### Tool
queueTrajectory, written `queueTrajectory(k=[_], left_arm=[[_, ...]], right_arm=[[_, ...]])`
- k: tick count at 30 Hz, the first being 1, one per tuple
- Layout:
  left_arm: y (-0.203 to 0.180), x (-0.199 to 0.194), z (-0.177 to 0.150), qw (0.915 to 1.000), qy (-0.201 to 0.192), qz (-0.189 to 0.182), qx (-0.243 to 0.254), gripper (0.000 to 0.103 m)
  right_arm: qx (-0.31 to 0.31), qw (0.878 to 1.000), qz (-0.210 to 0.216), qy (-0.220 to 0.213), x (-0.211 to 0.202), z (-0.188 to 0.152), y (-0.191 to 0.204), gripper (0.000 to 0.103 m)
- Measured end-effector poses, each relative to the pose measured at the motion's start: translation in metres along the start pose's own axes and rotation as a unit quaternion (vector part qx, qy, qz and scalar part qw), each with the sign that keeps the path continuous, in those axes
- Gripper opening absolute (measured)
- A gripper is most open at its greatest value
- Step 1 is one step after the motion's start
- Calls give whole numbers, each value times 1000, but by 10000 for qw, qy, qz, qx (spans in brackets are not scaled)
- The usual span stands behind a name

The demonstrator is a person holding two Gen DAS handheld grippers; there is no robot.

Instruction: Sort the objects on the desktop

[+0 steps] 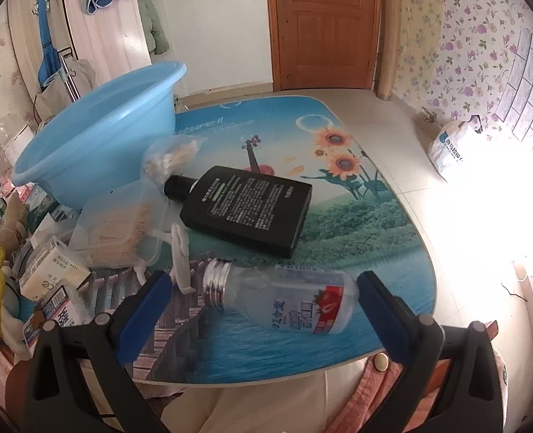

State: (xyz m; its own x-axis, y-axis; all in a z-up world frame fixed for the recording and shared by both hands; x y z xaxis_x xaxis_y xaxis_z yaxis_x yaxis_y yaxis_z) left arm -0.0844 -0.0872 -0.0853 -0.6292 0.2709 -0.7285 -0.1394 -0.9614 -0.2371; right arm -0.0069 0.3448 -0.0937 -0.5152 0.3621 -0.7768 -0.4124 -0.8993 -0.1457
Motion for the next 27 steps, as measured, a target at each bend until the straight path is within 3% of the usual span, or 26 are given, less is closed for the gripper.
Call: queueTrajectory(k=[3, 5, 10, 14, 20, 27], left_arm=[[-1, -8, 4, 9999, -119, 26, 44, 30], [-2, -15, 8, 9997, -213, 39, 61, 30], [-7, -28, 17, 9993, -381, 15, 65, 30], [-18, -39, 28, 9985, -524, -37, 144, 30], [-38, -55, 45, 9962, -790, -178, 306, 30], [-69, -65, 72, 9922, -1014, -435, 576, 30]], right_arm=[[-43, 9998, -210, 20, 5, 0, 2, 102], [-42, 9995, -308, 52, 8, -2, -1, 86], [-81, 9996, -248, 54, 6, -1, -10, 86], [-13, 9989, -250, -397, -18, 15, -21, 86], [-45, 9952, 67, -978, -53, 44, -15, 86], [-356, 9873, 740, -1357, -72, 77, 30, 86]])
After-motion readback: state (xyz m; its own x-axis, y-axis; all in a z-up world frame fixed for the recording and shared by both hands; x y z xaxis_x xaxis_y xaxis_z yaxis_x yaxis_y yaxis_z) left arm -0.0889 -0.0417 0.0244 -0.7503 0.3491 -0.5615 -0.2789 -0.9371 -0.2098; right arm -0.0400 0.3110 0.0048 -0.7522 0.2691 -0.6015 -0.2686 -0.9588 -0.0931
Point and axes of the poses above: each gripper's, at about its wrist camera, not at the fingertips, and x roughly the way its jaws point, y to its left, z to its top, the point moved 5 cm from there along x, roughly the way its jaws point, and after that the axes turned 14 degrees about -z, right-handed, at the moved point
